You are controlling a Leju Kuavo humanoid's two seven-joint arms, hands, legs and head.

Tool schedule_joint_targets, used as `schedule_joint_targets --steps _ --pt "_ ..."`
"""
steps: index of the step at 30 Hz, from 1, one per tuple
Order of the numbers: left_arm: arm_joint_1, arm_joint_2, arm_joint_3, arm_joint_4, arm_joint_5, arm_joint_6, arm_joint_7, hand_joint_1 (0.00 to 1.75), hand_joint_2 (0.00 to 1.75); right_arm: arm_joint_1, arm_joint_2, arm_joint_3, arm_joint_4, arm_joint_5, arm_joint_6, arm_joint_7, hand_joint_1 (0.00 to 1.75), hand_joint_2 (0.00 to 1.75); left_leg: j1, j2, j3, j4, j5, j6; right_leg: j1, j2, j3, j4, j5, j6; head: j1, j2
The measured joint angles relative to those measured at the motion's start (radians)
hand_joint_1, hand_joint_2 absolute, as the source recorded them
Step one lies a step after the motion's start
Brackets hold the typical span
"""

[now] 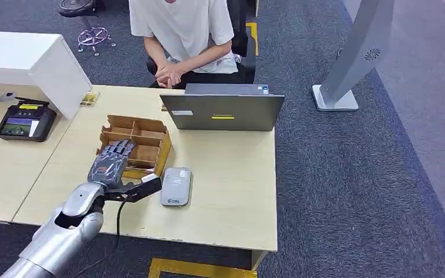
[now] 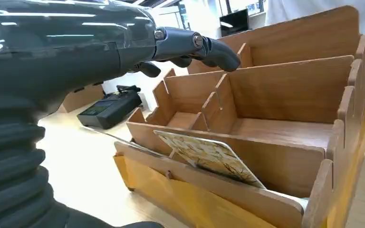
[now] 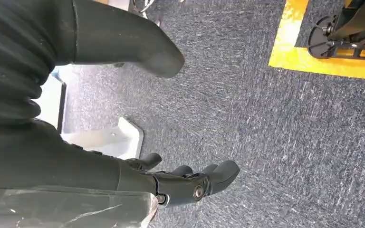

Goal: Pass the card to the sensor for recognition and then transmit it.

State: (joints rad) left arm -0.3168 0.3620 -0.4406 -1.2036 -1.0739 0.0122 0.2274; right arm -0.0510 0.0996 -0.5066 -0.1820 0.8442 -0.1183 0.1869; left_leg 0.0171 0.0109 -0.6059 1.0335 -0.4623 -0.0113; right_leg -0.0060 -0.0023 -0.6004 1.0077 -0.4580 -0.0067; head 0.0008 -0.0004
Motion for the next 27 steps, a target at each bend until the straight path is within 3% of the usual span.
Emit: schedule_joint_targets --steps 17,27 --pt "-0.001 -0.004 0.001 0.016 -0.006 0.0 -0.003 0.0 1.75 0.0 0.0 -0.001 -0.001 0.007 0.0 0.0 0.0 1.75 0.0 0.0 0.0 0.0 0.0 0.0 0.0 0.0 0.0 0.0 0.0 0.0 0.0 0.0" --pt "-0.043 -0.036 0.0 0.062 -0.015 0.045 -0.081 0.0 1.75 -0.002 0.001 -0.001 -0.001 0.034 0.008 -0.003 0.0 1.75 0.0 0.0 0.0 0.0 0.0 0.0 0.0 0.0 0.0 0.0 0.0 0.0 0.0 0.0"
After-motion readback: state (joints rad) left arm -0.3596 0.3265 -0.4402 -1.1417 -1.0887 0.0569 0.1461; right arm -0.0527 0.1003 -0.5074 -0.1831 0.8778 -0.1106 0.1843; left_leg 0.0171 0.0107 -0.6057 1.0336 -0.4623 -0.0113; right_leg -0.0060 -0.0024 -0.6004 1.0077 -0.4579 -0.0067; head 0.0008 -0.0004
